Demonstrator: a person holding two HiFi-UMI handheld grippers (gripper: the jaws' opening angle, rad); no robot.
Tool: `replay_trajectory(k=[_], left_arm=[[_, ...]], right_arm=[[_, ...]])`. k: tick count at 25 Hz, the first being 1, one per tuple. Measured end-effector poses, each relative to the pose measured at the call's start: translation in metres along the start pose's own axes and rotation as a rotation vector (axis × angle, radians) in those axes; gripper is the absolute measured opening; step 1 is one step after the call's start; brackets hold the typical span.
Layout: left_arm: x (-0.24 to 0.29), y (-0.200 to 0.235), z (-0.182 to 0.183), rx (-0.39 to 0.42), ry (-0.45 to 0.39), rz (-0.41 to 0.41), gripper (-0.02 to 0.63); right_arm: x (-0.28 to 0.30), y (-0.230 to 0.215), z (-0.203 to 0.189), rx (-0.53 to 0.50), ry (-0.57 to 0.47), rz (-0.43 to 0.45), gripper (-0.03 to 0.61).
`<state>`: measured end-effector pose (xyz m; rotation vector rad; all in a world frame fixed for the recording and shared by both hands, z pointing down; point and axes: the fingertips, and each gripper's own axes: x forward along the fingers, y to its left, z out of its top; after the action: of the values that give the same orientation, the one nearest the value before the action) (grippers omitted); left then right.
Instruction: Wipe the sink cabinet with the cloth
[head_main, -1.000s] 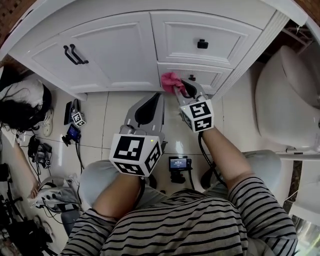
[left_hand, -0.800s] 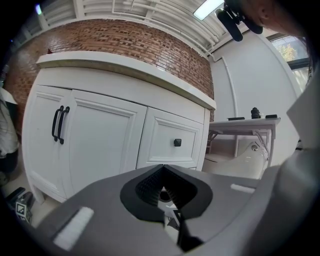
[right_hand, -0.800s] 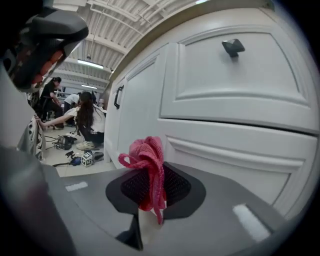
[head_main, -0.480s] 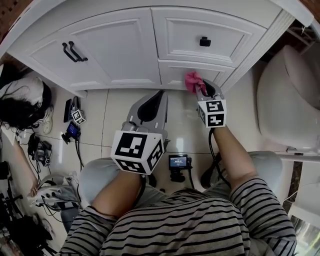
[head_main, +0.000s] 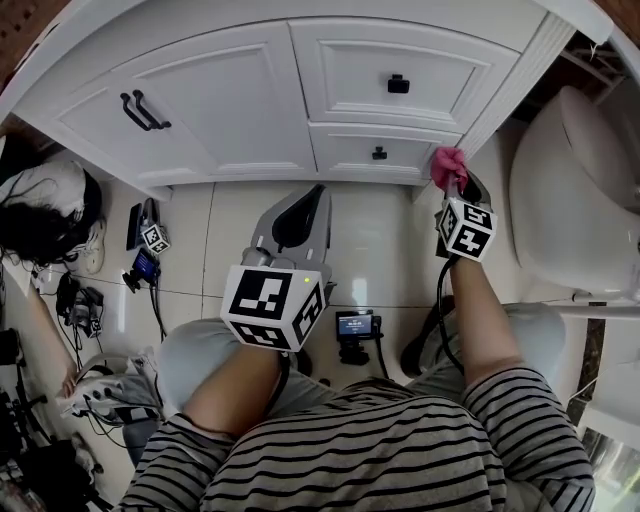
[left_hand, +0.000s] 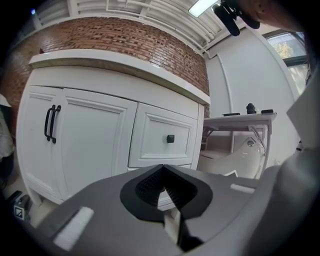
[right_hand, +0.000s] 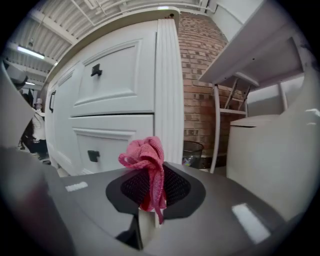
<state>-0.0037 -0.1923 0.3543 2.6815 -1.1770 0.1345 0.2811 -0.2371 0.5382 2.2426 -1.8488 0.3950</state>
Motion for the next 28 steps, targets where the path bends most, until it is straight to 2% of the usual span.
replay_trajectory(k=[2,7,9,11,13,16,21,26,28], left_arm=[[-0.002,0.0,0.002,-0.014,-0.007,-0.005,0.002],[-0.01,0.004,0.006,-0.04,-0.015,-0.011,0.002],[-0.011,0.008,0.006,-0.054,-0.012,-0.002,0.002],[-0.01,0.011,0.007,-0.065,-0.009,0.002,0.002],[-0.009,0.012,0.005,-0.062,-0.003,0.0,0.002],[-0.004,0.014,0.001,-0.055,0.008,-0.002,0.002],[0.004,0.009,-0.007,-0.085,0.024,-0.022,0.002],[0.009,-0.003,-0.002,-0.05,0.003,-0.039,0.002],[0.011,-0.006,0.003,-0.034,-0.007,-0.039,0.002]], right_arm=[[-0.003,0.04,-0.003,-0.029,-0.016,0.09,0.063],[-0.004,0.193,-0.021,-0.154,-0.047,0.452,0.063],[0.009,0.235,-0.034,-0.221,-0.031,0.534,0.063],[0.028,0.257,-0.044,-0.269,-0.006,0.559,0.063],[0.047,0.258,-0.052,-0.291,0.018,0.54,0.063],[0.062,0.228,-0.058,-0.283,0.045,0.474,0.063],[0.059,0.124,-0.071,-0.229,0.099,0.299,0.063],[0.041,0.007,-0.079,-0.175,0.177,0.059,0.063],[0.027,-0.025,-0.074,-0.129,0.187,-0.013,0.063]])
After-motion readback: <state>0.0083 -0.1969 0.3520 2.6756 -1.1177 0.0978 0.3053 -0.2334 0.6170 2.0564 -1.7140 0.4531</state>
